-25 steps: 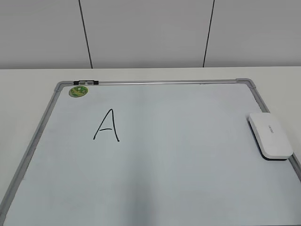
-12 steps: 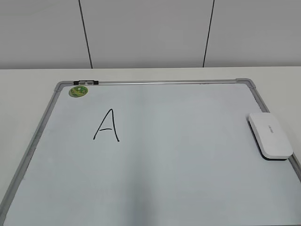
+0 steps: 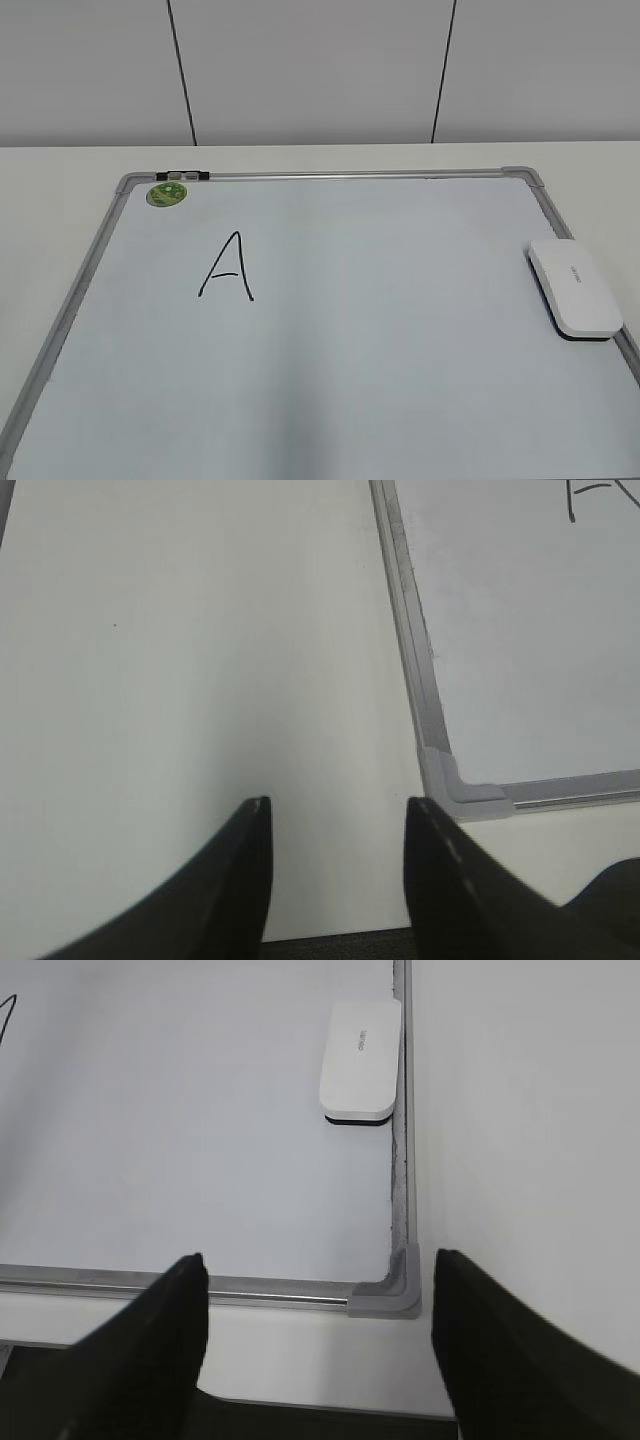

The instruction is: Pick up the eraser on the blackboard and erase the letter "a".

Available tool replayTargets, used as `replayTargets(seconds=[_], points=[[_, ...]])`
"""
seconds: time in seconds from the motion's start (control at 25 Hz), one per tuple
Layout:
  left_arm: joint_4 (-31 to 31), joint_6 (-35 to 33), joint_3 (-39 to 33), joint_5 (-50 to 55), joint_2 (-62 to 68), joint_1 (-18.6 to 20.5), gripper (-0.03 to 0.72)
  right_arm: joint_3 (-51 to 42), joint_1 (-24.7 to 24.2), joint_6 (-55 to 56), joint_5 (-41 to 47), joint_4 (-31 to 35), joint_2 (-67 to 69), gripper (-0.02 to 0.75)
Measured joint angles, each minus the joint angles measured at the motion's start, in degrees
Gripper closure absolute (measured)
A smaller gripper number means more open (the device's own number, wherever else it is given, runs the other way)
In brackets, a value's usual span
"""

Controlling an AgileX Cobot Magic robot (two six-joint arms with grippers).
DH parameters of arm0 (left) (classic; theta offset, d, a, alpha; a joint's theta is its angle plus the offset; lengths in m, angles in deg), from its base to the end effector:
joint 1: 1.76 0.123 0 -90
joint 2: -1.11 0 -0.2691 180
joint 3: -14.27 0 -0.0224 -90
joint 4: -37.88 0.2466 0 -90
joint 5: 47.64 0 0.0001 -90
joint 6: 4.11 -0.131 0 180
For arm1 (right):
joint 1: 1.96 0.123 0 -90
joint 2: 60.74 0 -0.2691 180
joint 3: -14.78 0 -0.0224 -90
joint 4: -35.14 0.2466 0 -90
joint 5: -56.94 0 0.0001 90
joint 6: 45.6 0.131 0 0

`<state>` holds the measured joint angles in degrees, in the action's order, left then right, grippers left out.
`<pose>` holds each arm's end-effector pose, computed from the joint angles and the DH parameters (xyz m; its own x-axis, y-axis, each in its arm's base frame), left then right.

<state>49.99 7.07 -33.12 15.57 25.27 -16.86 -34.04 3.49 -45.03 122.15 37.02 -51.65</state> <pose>0.0773 0.0046 0.2426 -0.6827 0.0839 -0.7258 0.0594 0.9965 0.0594 0.0404 0.0078 0.2439 -0.5464 -0.0283 -0.8370 -0.1068 0.9936 0.0361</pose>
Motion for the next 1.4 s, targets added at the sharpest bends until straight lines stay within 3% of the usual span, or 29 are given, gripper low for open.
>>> replayTargets(seconds=[0.4,0.92,1.2,1.4], points=[[-0.11,0.0,0.0,0.0,-0.88,0.55,0.372,0.0,0.0,0.0,0.0,-0.09,-1.73,0.218],[-0.11,0.0,0.0,0.0,-13.06,11.08,0.389,0.0,0.0,0.0,0.0,-0.09,-1.73,0.218],[-0.11,0.0,0.0,0.11,-15.25,11.6,0.373,0.0,-0.1,0.0,0.0,-0.09,-1.73,0.219],[-0.11,0.0,0.0,0.11,-15.38,11.6,0.403,0.0,-0.1,0.0,0.0,-0.09,-1.73,0.219]])
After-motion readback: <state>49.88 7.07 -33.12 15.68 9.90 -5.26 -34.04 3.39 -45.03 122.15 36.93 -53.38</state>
